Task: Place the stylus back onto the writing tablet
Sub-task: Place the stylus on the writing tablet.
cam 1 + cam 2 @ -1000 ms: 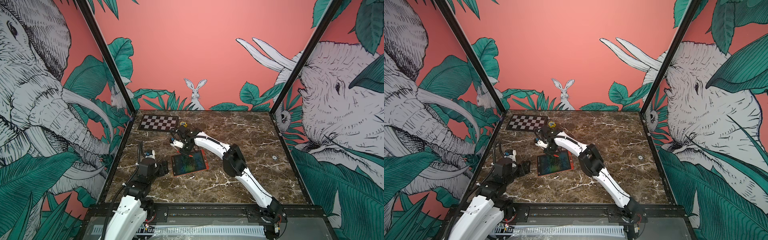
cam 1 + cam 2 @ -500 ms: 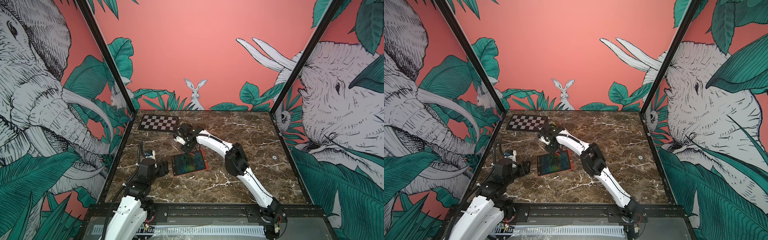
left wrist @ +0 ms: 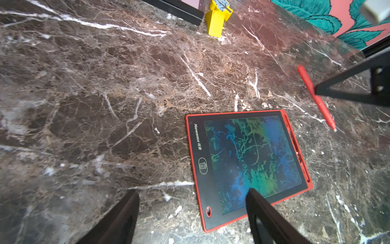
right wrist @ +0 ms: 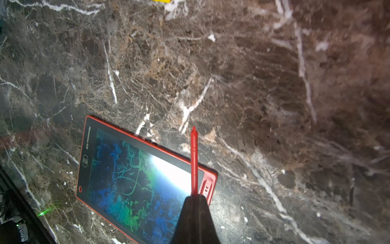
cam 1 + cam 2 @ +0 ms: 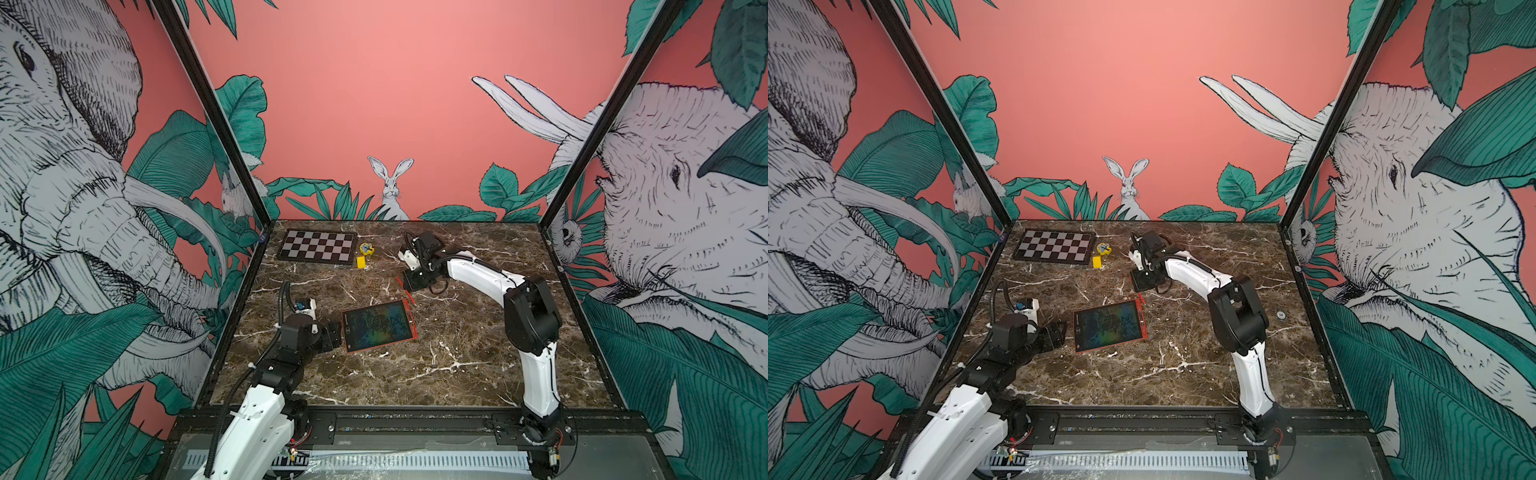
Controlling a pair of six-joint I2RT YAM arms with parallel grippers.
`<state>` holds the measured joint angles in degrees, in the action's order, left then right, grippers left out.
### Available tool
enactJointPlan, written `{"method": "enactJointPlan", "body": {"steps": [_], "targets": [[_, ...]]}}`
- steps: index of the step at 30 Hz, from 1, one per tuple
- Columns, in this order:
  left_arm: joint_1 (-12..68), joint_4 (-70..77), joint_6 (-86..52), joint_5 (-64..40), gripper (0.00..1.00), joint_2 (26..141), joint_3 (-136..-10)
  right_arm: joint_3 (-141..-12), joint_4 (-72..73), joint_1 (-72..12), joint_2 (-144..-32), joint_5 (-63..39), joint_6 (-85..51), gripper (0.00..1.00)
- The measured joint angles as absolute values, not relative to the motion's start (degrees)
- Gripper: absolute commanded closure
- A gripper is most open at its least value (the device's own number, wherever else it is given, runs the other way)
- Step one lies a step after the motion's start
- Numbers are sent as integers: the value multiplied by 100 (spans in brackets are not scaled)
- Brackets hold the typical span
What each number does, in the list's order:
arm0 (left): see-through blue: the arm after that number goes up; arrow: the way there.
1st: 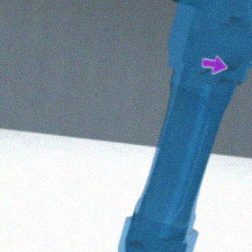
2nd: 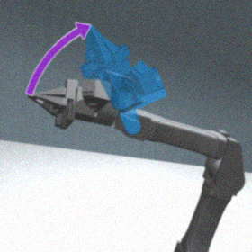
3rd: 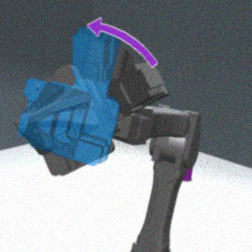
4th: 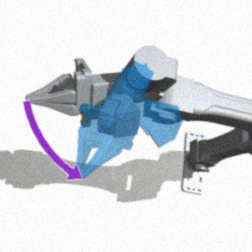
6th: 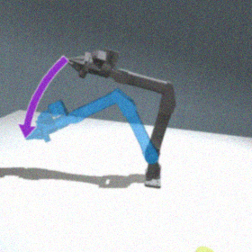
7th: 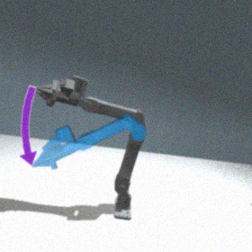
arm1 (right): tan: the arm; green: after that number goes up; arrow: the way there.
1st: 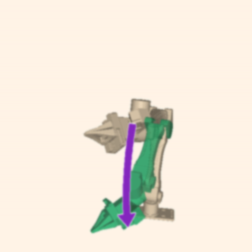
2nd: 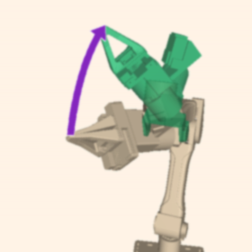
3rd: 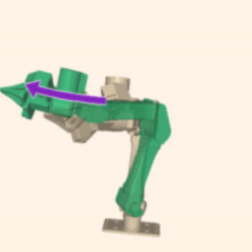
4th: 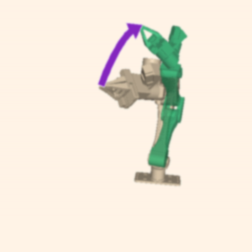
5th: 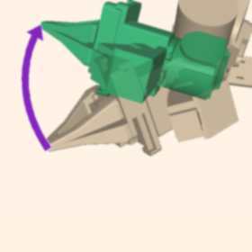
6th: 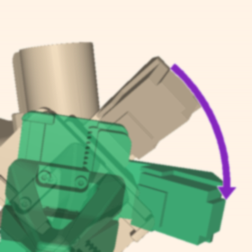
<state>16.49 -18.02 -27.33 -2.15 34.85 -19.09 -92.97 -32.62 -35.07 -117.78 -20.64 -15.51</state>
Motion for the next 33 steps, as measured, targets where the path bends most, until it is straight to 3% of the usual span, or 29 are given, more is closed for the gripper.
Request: {"method": "enactJointPlan", "body": {"steps": [12,33], "targets": [[1647,-1540,-2735,-410,18,3791,-1874,-7802,-1874,-3500,-11692,-2650,-2598,100],[1649,-1457,-2738,-486,18,3970,-1874,-6987,-1181,-3500,-11264,-2397,-3039,100]]}}
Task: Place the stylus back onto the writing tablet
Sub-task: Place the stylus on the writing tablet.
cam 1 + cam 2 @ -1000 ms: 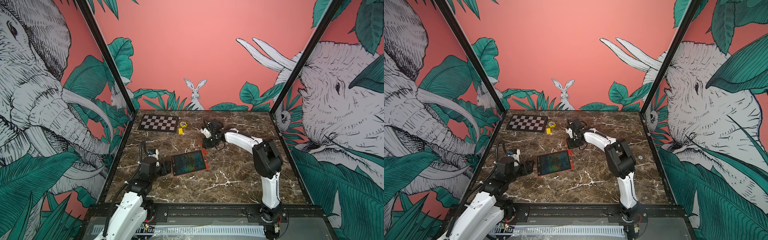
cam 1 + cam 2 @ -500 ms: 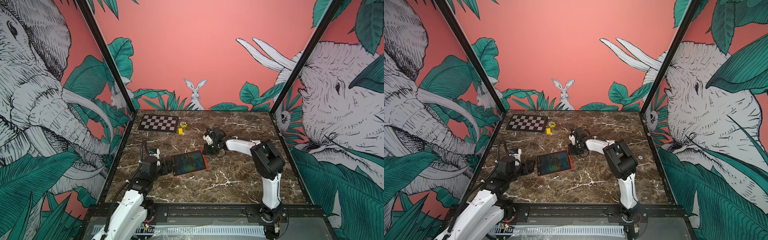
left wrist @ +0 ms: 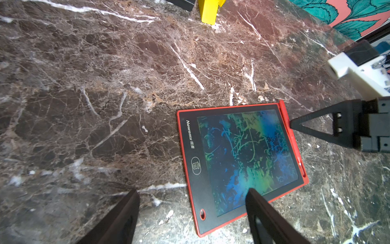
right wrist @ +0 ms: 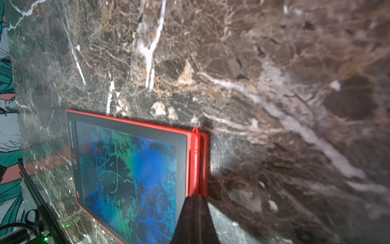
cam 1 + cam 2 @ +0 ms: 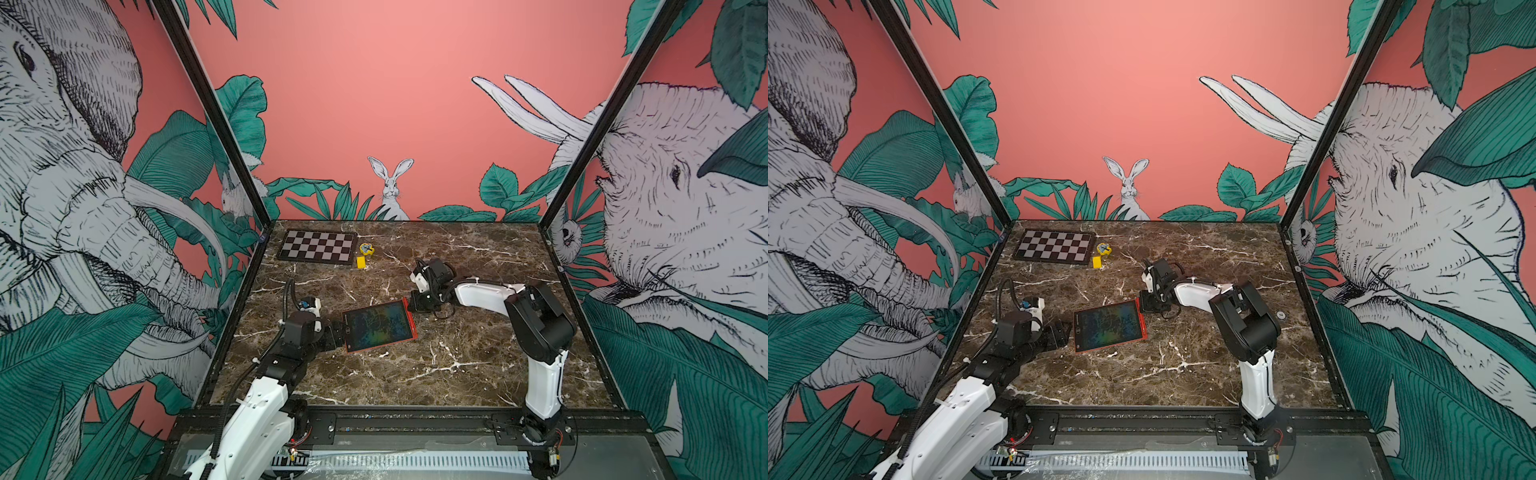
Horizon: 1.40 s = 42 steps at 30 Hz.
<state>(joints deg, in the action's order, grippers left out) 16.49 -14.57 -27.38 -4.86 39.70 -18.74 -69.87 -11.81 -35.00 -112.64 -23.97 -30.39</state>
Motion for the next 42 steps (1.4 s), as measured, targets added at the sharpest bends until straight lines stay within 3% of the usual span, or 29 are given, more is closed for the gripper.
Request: {"method": "enactJointPlan", "body": {"steps": [3,8,26,28,34,42], "targets": [[1649,-1455,-2738,-495,18,3975,-1874,-6960,-1151,-3500,-11253,-2377,-3055,100],[1649,-1450,-2738,-497,19,3975,-1874,-6943,-1227,-3503,-11198,-2298,-3048,89],[1649,-1435,-2740,-504,19,3931,-1874,-7489,-2200,-3503,-11168,-2058,-2491,67],[1649,-1435,-2738,-504,19,3931,-1874,-7677,-2283,-3500,-11168,-2045,-2392,67],[1649,-1435,-2740,-504,19,3931,-1874,-8232,-2521,-3483,-11181,-1839,-2174,83],[1649,-1435,-2735,-480,19,3929,-1874,-8917,-2753,-3474,-11688,-1542,-1977,90]]}}
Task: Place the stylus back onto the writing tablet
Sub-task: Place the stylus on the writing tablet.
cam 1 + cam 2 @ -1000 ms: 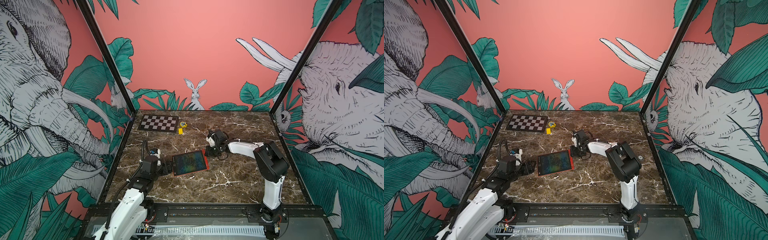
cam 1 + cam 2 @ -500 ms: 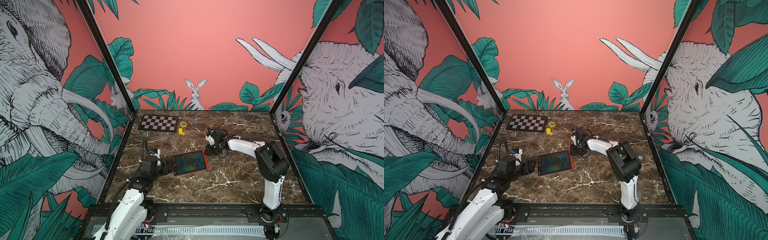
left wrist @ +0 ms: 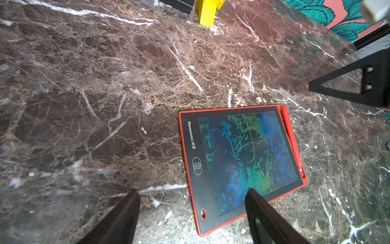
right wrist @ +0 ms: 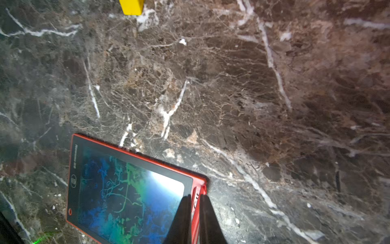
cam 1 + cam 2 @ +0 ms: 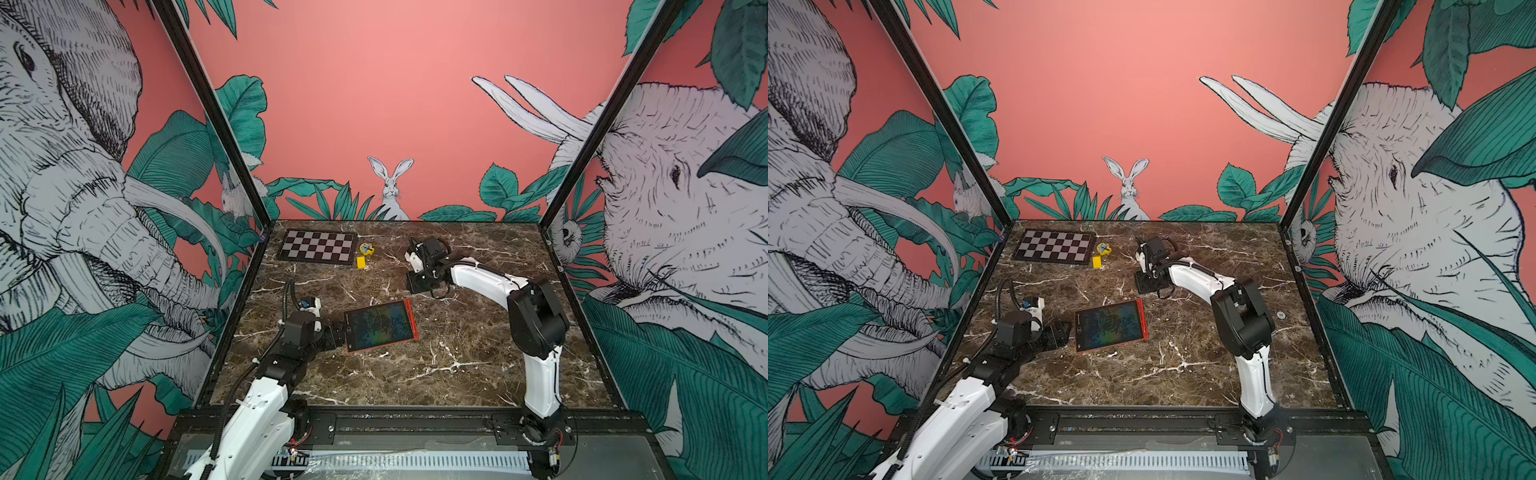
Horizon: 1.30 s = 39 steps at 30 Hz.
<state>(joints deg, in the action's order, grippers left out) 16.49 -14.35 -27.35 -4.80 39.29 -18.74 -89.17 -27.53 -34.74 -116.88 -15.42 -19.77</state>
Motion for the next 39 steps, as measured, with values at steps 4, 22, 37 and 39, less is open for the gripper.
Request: {"method": "enactJointPlan", "body": {"steps": [4,22,37,39], "targets": [[1649,-1435,-2735,-449,19,3922,-1874,-9072,-2923,-3474,-11972,-1433,-1885,91],[1649,-1437,-2738,-386,19,3830,-1874,-9498,-3437,-3514,-12466,-1253,-1579,93],[1649,-1444,-2740,-386,19,3813,-1874,-9703,-3830,-3715,-12558,-932,-1278,91],[1649,-1444,-2740,-386,19,3811,-1874,-9723,-3892,-3715,-12558,-827,-1236,90]]}}
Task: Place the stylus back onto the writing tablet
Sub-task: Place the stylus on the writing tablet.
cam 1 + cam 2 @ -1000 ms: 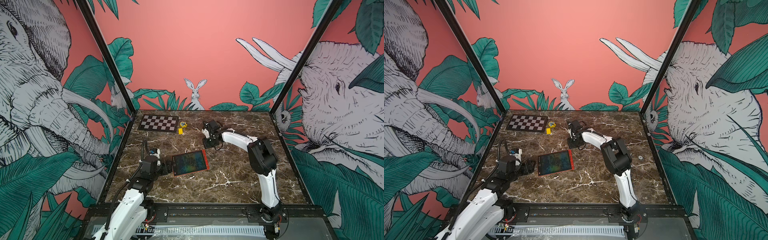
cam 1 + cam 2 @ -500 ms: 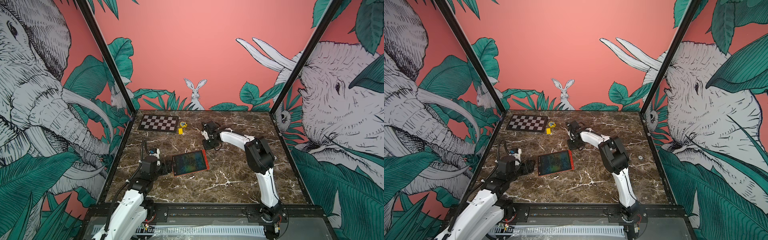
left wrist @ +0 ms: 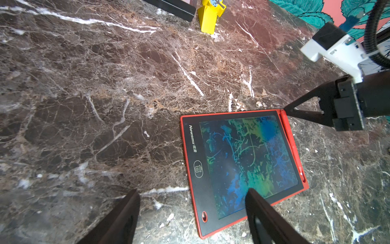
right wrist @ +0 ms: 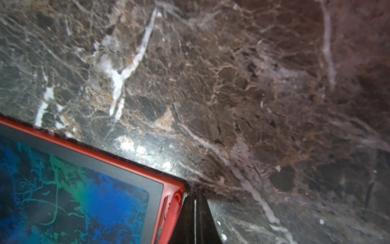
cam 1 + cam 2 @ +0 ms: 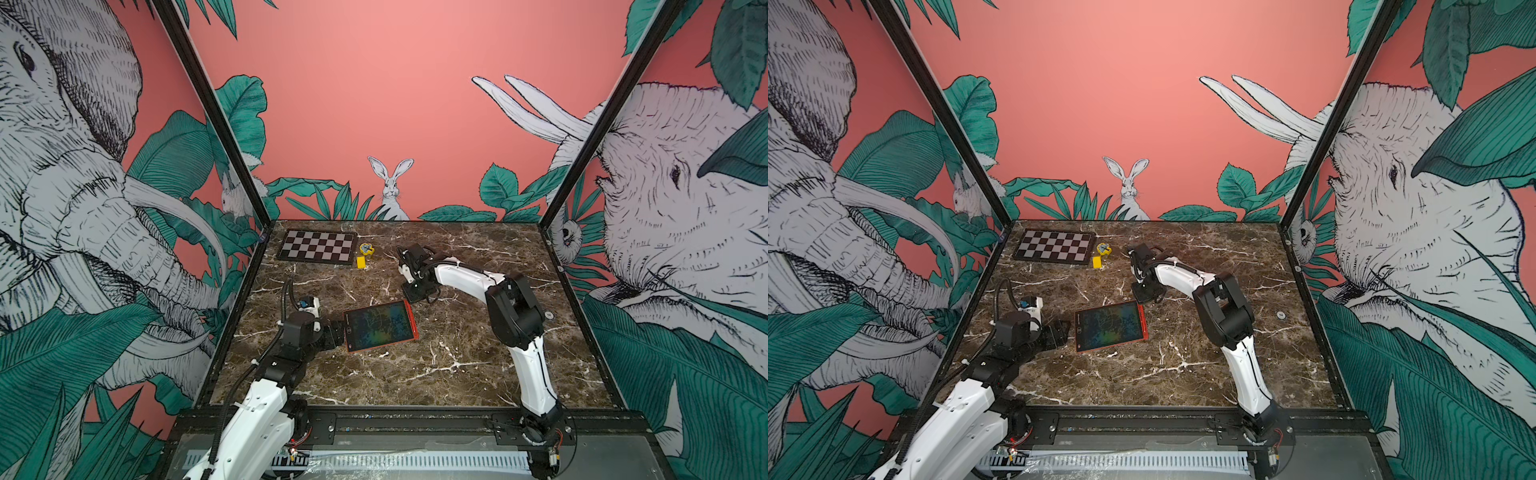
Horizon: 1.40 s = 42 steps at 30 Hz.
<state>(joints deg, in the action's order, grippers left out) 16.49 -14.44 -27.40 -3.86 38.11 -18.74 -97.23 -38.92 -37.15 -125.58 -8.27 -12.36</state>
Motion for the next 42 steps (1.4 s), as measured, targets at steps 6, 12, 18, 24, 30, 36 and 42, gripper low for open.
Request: {"method": "enactJointPlan", "body": {"steps": [6,12,18,24,30,36,42], "targets": [[1649,-1452,-2742,-386,19,3800,-1874,-9817,-4082,-3715,-12558,-497,-1114,89],[1649,-1466,-2742,-386,19,3789,-1874,-10029,-4145,-3715,-12558,-445,-1066,88],[1649,-1468,-2742,-386,19,3787,-1874,-10320,-4156,-3743,-12589,-502,-1048,87],[1649,-1476,-2742,-386,19,3778,-1874,-10451,-4206,-3839,-12717,-539,-1020,87],[1649,-1479,-2742,-386,19,3778,-1874,-10460,-4281,-3865,-12820,-587,-1004,87],[1649,-1479,-2742,-386,19,3778,-1874,-10457,-4320,-3870,-12831,-628,-1004,88],[1649,-1481,-2744,-386,19,3774,-1874,-10409,-4307,-3874,-12831,-670,-1007,88]]}}
